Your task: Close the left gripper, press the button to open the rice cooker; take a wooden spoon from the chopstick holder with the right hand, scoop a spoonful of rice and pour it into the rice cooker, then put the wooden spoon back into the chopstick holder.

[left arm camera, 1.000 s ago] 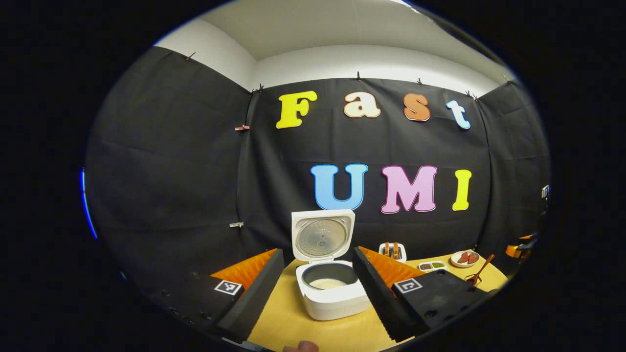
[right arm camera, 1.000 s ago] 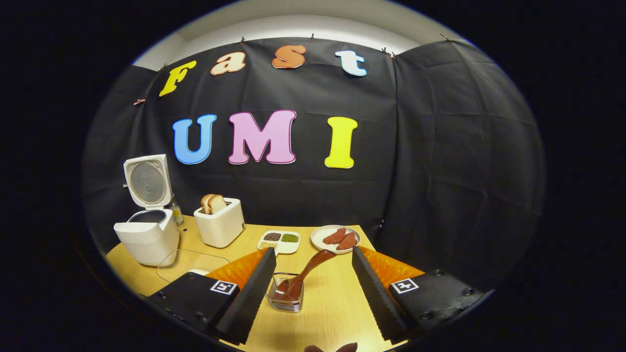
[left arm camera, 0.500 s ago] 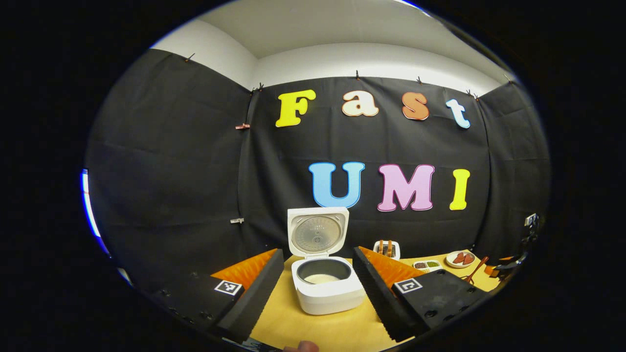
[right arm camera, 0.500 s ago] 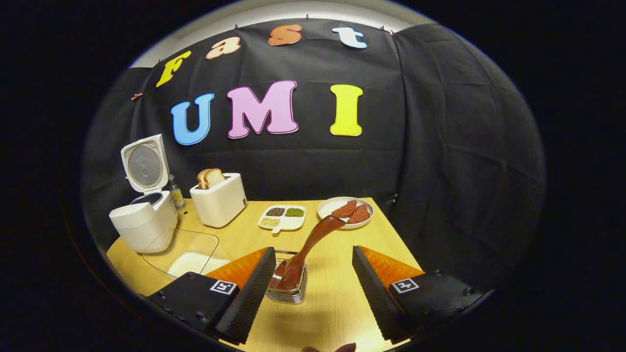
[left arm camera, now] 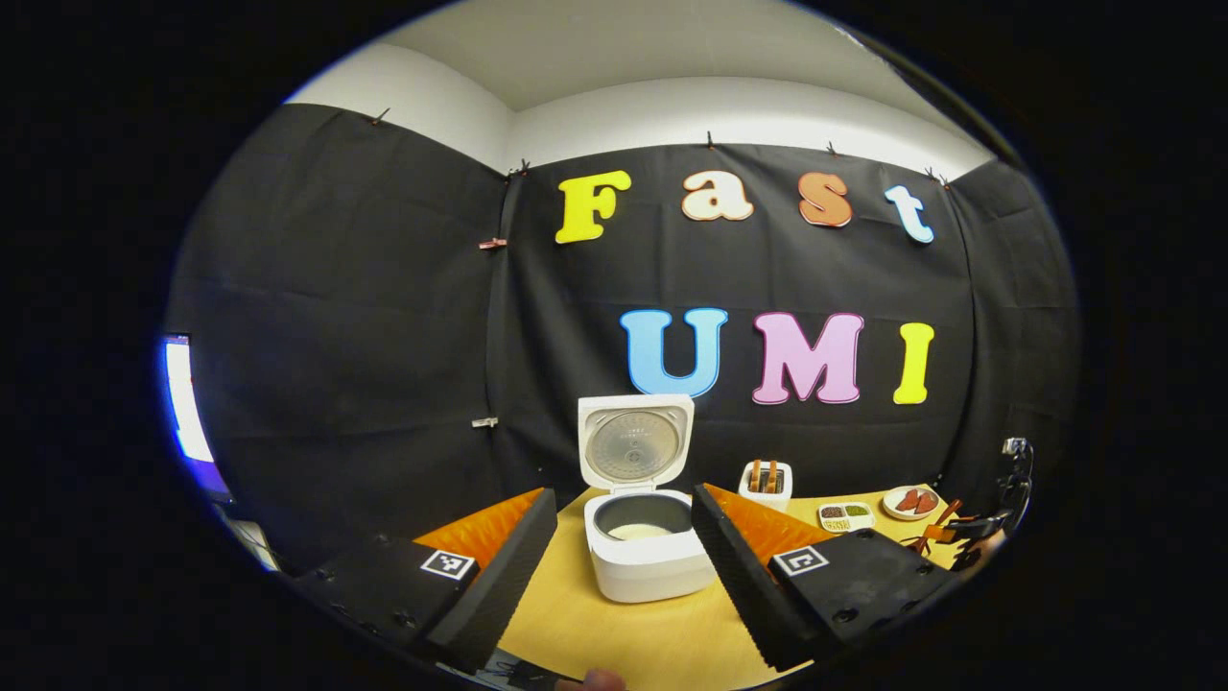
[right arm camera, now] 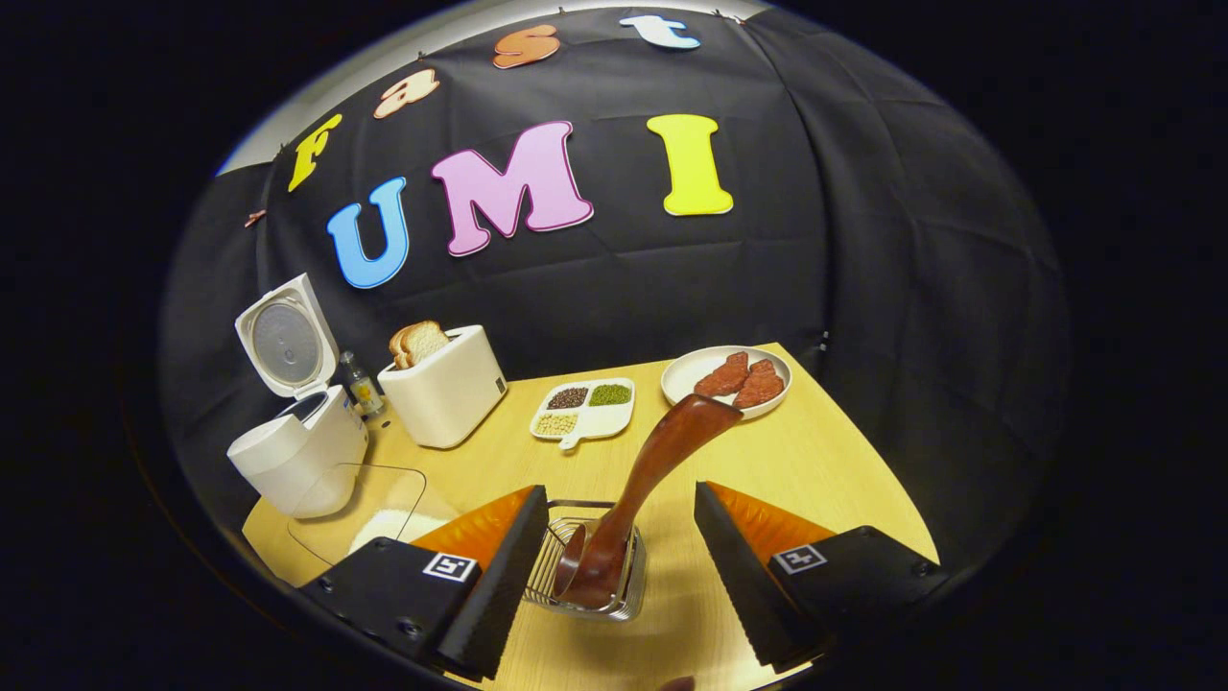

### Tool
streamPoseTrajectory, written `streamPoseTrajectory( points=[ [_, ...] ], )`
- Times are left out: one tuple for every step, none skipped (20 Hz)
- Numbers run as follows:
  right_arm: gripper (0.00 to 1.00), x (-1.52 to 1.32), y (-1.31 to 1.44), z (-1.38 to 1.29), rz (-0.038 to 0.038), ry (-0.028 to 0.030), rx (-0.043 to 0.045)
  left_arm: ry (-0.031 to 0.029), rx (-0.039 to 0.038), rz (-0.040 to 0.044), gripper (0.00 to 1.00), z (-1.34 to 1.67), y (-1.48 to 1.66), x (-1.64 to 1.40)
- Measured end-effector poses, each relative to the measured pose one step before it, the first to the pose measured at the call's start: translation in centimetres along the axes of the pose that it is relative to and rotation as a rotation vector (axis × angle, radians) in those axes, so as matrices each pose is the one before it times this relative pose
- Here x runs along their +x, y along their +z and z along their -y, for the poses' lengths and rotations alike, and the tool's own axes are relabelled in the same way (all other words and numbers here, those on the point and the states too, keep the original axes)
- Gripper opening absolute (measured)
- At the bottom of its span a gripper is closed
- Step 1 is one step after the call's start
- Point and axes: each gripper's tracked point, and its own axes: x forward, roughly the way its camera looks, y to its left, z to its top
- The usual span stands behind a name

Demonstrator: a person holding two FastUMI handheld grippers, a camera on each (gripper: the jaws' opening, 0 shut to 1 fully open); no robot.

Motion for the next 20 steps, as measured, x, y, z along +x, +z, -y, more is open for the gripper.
streamPoseTrajectory(
  points=[
    [0.93,0.89,-0.312,-0.142,-0.01243,0.0147,0.0111,0.01745,-0.00233,-0.00738,0.97,-0.51,-0.423,-0.223],
    [0.91,0.824,-0.425,-0.028,-0.02129,0.00585,0.01026,0.01908,0.00984,-0.00909,0.98,-0.527,-0.256,-0.253],
    [0.84,0.702,-0.329,0.017,-0.01852,0.0021,0.00224,0.01423,0.01521,-0.00374,0.97,-0.473,-0.203,-0.302],
    [0.8,0.48,-0.022,0.212,-0.00582,-0.00911,-0.00981,0.00161,0.01268,0.00232,0.98,-0.186,0.144,-0.253],
    [0.56,0.275,-0.206,0.264,-0.00521,-0.01127,-0.01549,-0.00281,0.00782,0.00436,0.97,0.168,0.154,-0.304],
    [0.32,-0.358,0.308,-0.08,0.00054,0.01097,-0.0021,-0.00341,0.00178,0.00252,0.97,-0.001,0.077,-0.06],
    [0.28,-0.502,0.298,-0.475,0.00681,0.0203,0.01422,0.00091,-0.00247,-0.00201,0.97,-0.258,-0.111,0.062],
    [0.29,-0.391,0.28,-0.201,0.01241,0.00634,0.01227,0.00592,-0.00597,-0.00439,0.97,-0.443,-0.186,0.153],
    [0.22,-0.358,0.306,-0.145,0.01427,-0.00449,-0.0103,0.00308,-0.00657,-0.00508,0.97,-0.462,-0.276,-0.007],
    [0.22,-0.151,-0.077,-0.524,0.00486,0.00756,-0.00569,0.00167,-0.00791,-0.00563,0.97,-0.436,-0.202,0.055],
    [0.12,-0.331,-0.214,-0.34,0.00048,-0.00613,-0.01988,0.00059,-0.00869,-0.00388,0.97,-0.302,-0.287,0.026],
    [0.14,-0.347,-0.03,-0.181,-0.00059,-0.00198,-0.01438,0.00064,-0.00841,-0.00192,0.97,-0.348,-0.029,-0.018],
    [0.12,-0.196,0.094,-0.27,0.00018,0.00226,-0.00252,-0.00253,-0.00694,-0.00099,0.97,-0.344,-0.144,0.017],
    [0.12,-0.293,0.468,-0.163,0.00921,-0.00099,0.01101,-0.00341,-0.00442,-0.0008,0.97,-0.286,0.003,0.06],
    [0.12,-0.199,0.834,0.19,0.01971,-0.00965,0.01543,-0.00418,-0.00203,-0.00152,0.97,-0.311,-0.016,0.165],
    [0.12,-0.16,0.866,0.269,0.02123,-0.00993,0.01407,-0.00386,-0.00071,-0.00055,0.97,-0.327,-0.041,0.07],
    [0.12,-0.062,0.683,0.121,0.01399,-0.00798,0.01084,-0.00406,-0.00036,-0.00091,0.97,-0.28,-0.032,0.091],
    [0.12,-0.205,0.488,0.035,0.00975,-0.00593,0.00732,-0.00238,-0.00238,-0.00165,0.97,-0.344,0.002,0.154],
    [0.12,-0.356,0.654,-0.279,0.00681,0.00186,0.00924,-0.00431,-0.00426,-0.00071,0.97,-0.263,-0.035,0.191],
    [0.12,-0.67,0.995,-0.379,0.0236,0.00331,0.00021,-0.00345,-0.00315,-0.00028,0.97,-0.314,0.024,0.169]
  ],
)
